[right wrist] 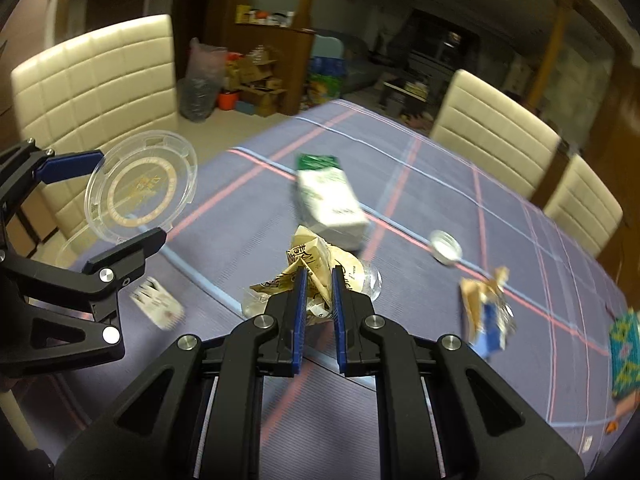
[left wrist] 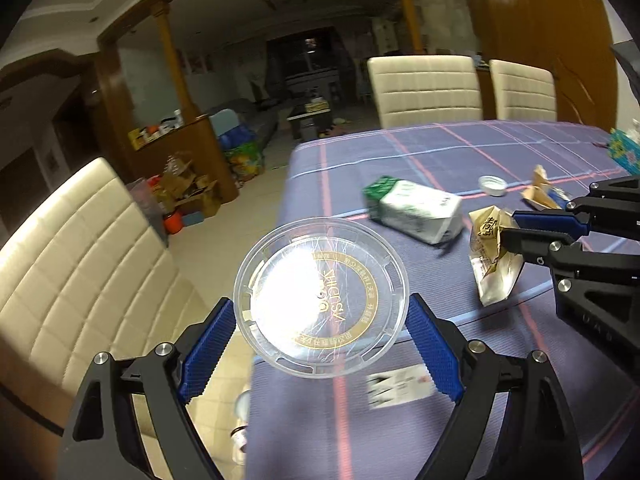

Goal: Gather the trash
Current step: 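Carry lid and yellow wrapper to the bin and open the right tool over it, then open the left tool to drop the clear lid into the bin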

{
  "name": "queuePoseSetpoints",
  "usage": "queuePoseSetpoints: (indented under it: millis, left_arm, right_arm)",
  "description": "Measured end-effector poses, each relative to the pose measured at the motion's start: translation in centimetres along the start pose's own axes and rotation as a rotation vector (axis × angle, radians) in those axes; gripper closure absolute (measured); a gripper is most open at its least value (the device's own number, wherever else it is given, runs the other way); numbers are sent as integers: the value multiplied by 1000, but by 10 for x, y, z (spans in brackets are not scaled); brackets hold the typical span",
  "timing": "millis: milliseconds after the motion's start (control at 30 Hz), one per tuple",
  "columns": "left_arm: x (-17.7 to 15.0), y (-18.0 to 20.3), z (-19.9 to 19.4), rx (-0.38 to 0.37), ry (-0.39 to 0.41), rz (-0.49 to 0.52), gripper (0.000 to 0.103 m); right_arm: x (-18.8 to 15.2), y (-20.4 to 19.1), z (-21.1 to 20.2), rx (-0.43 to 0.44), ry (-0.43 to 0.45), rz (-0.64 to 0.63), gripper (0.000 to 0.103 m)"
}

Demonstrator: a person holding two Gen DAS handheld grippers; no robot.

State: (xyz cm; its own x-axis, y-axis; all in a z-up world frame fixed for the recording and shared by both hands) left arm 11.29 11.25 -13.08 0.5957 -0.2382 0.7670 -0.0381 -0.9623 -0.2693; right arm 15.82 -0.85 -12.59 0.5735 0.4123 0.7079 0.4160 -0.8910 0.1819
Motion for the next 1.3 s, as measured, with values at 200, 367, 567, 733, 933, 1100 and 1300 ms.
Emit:
queuePoseSetpoints:
  millis: [200, 367, 567, 733, 933, 1100, 1300]
  left_arm:
    - [-17, -43, -3, 69, -8, -61, 20]
    - [-33, -78, -6, 126, -26, -124, 20]
    - [-51, -114, -8, 196, -43, -181, 20]
    - [-62, -143, -11, 258, -52, -218, 20]
    - [-78, -166, -13, 291, -68, -245, 20]
    - [-84, -171, -8, 288, -85, -256, 20]
    - [-87, -169, -2, 280, -99, -249, 20]
  right_arm:
    - [19, -42, 4, 41, 15, -69, 90]
    - [33, -79, 9, 79, 22, -119, 90]
    - [45, -121, 19, 103, 18, -191, 90]
    - [57, -147, 25, 122, 31, -226, 90]
    - [76, -170, 36, 122, 41, -238, 86]
    - [92, -176, 45, 117, 40, -205, 60]
    - [93, -167, 34, 62, 127, -179, 10]
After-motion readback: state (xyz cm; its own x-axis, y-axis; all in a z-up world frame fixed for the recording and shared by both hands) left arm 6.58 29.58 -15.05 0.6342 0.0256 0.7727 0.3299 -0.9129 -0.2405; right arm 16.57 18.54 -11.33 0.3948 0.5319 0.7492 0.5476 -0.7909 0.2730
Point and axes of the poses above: each gripper's, at about its wrist camera, not at the fingertips, and z roughly the way its jaws point, y to its right, x to its top, the point moved 1 cm from there along z, roughly the way its jaws point, and after that the axes turned 3 degrees about z, right-handed, at the moved point
